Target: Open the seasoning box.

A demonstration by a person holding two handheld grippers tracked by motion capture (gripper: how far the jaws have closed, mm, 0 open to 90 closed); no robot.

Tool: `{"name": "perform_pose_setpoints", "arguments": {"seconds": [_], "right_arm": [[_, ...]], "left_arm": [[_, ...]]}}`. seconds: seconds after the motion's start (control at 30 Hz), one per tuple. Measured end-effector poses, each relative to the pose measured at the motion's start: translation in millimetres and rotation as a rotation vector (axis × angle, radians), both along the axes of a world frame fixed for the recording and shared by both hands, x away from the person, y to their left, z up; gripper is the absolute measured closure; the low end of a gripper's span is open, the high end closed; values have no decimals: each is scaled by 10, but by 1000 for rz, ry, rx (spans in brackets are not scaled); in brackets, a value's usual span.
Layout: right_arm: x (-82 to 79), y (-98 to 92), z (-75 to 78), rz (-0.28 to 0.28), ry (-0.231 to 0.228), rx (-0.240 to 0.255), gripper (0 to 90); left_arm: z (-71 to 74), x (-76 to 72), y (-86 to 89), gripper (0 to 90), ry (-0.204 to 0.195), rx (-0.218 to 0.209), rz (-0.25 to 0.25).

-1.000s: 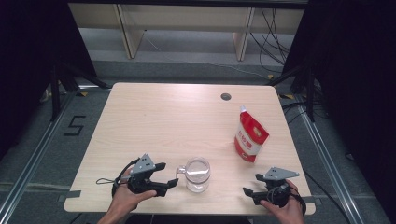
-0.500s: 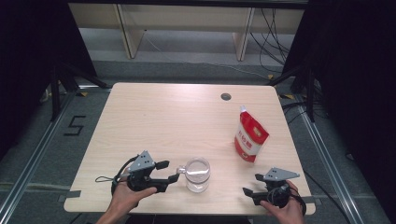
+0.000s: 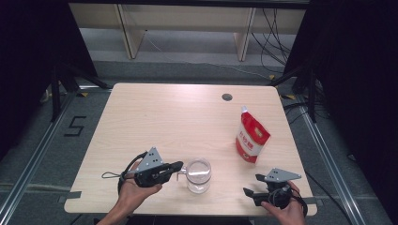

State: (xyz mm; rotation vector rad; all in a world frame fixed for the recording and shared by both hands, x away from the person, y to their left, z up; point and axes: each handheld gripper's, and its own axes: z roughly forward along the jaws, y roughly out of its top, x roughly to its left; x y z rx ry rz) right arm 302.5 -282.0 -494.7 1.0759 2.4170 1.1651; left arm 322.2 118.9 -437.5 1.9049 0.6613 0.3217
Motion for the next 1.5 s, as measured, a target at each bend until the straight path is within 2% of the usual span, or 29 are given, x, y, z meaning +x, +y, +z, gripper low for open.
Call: {"name": "perform_pose_setpoints", "arguments": {"seconds": [0.03,0.07,0.1,0.13,0.23,0.27,0.3,0.33,0.4,0.63,0.7,0.73,0.77,0.87,0.9,0.97,1.07,1.1,1.13,1.2,1.23,1.27,1.3,1.33,1.37,1.43,1.5], "right_arm": [[0,2,1,1,-1,4,262],[-2,5,5,-2,-4,8,263],[-8,13,6,-4,7,22,267],[-8,12,11,-4,-12,11,271],[-32,43,21,-8,-1,13,287],[-38,48,30,-3,14,12,291],[-16,46,20,15,-17,10,292],[-22,49,29,13,-27,2,295],[-22,57,26,26,-24,8,305],[-33,68,45,33,-46,-2,329],[-51,87,49,33,-31,17,340],[-56,89,57,36,-33,9,347],[-40,84,61,50,-56,1,357],[-56,106,66,44,-46,7,366],[-53,115,64,56,-50,18,379],[-62,135,93,71,-93,20,434],[-70,154,105,86,-98,42,470],[-101,172,113,59,-81,52,486],[-83,181,105,84,-98,58,499],[-85,197,116,92,-98,60,528],[-89,195,128,80,-124,55,547],[-90,209,131,88,-131,70,562],[-112,221,151,76,-113,82,578],[-98,221,163,89,-134,85,591],[-108,234,168,82,-126,91,608],[-104,256,174,92,-158,94,626],[-120,275,179,84,-155,92,643]], "left_arm": [[-9,-3,-11,892,20,-14,17],[-10,9,-4,892,12,-2,14],[-18,16,-6,893,15,-8,13],[-23,19,-7,893,14,-11,12],[-31,23,-6,894,3,10,5],[-41,25,-11,894,6,4,-1],[-45,15,-18,894,15,7,6],[-50,16,-22,894,14,10,4],[-57,32,-19,895,0,18,-11],[-67,27,-21,895,2,12,-1],[-68,26,-17,895,1,16,0],[-69,31,-13,895,-3,16,-5],[-69,33,-11,894,-7,18,-8],[-70,33,-10,894,-9,20,-10],[-73,33,-10,894,-9,16,-11],[-76,34,-10,894,-12,15,-13],[-77,30,-12,894,-10,13,-9],[-80,26,-14,894,-6,9,-6],[-81,26,-14,894,-6,8,-7],[-81,26,-13,894,-8,9,-6],[-83,26,-14,895,-5,6,-8],[-86,19,-19,894,4,-2,0],[-91,21,-21,894,1,-7,-1],[-92,20,-21,895,2,-9,-1],[-93,21,-20,894,0,-10,-2],[-95,17,-22,894,3,-12,3],[-88,17,-16,895,-5,2,-1]]}}
